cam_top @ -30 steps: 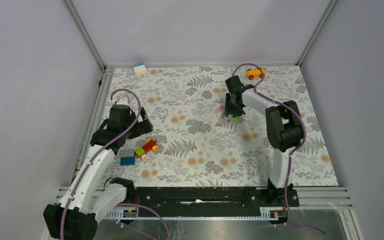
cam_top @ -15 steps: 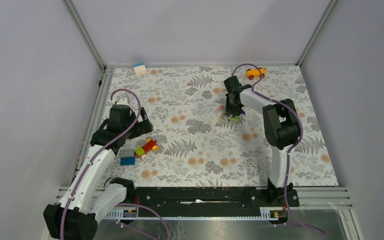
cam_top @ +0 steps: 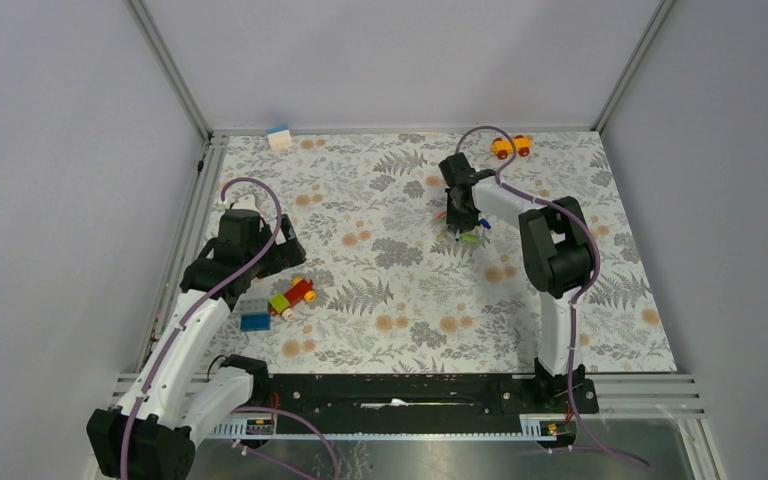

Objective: Insert the pens into the pen caps

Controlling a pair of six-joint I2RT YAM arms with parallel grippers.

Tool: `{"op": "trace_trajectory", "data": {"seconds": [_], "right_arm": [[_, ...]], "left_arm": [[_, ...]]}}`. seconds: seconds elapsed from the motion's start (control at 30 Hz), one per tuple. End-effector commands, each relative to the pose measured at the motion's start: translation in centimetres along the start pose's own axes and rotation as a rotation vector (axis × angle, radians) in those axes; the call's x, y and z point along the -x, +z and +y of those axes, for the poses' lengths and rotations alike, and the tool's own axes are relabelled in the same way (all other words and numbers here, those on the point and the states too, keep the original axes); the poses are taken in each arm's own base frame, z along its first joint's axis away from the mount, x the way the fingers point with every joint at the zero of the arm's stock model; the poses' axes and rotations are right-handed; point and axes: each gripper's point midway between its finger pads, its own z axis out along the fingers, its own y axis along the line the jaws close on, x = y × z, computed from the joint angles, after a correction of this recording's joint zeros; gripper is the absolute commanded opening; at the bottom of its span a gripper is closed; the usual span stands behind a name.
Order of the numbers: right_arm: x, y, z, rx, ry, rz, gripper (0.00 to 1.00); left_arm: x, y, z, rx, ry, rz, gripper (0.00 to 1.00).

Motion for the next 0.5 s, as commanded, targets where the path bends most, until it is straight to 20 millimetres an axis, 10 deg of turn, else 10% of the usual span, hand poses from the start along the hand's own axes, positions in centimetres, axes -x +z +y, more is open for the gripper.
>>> {"op": "trace_trajectory", "data": {"seconds": [0.0,0.17,0.47], "right_arm": [[0.2,0.0,0.2,-0.023,-0.016,-0.007,0.18],[0.3,-0.2,0.0,-0.032,-0.009,-0.016,0.00],[1.3,-2.0,-0.2,-0.027,0.010,-0.061,0.00]], "left_arm": [[1.5,-0.4,-0.3,-0.008,-0.007,-0.065,0.99],[1.5,-0.4,-0.3,-0.008,-0.007,-0.065,0.99],[1.4,-0.4,-0.4,-0.013,-0.007,-0.063,0.99]]}}
